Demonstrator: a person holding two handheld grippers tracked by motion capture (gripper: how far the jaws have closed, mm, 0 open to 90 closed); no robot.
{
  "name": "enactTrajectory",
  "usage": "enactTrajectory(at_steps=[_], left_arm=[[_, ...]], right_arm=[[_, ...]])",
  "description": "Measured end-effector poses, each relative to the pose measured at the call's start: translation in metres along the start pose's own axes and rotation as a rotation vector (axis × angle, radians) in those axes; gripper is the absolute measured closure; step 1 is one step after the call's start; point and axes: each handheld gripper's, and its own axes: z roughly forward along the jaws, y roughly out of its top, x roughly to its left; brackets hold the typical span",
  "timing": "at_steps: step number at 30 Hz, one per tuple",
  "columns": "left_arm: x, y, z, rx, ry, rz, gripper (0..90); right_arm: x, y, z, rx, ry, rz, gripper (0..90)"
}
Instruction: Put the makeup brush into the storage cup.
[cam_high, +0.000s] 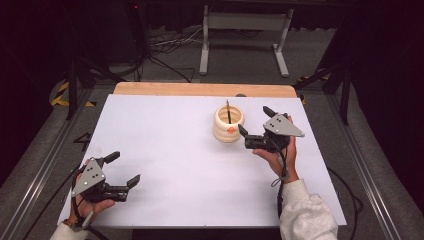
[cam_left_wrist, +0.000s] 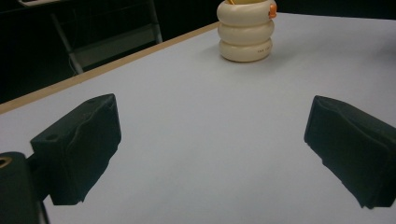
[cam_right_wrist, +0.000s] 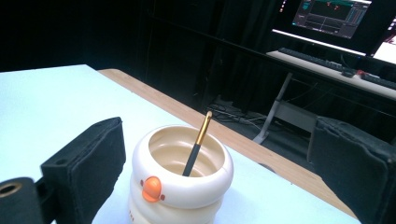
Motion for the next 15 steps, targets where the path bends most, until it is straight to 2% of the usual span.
enactTrajectory(at_steps=[15], left_arm=[[0.000,-0.001,0.001,0.002,-0.001,0.003,4.6]], right_arm=[[0.000,-0.003,-0.012,-0.002,-0.003,-0.022,5.2]])
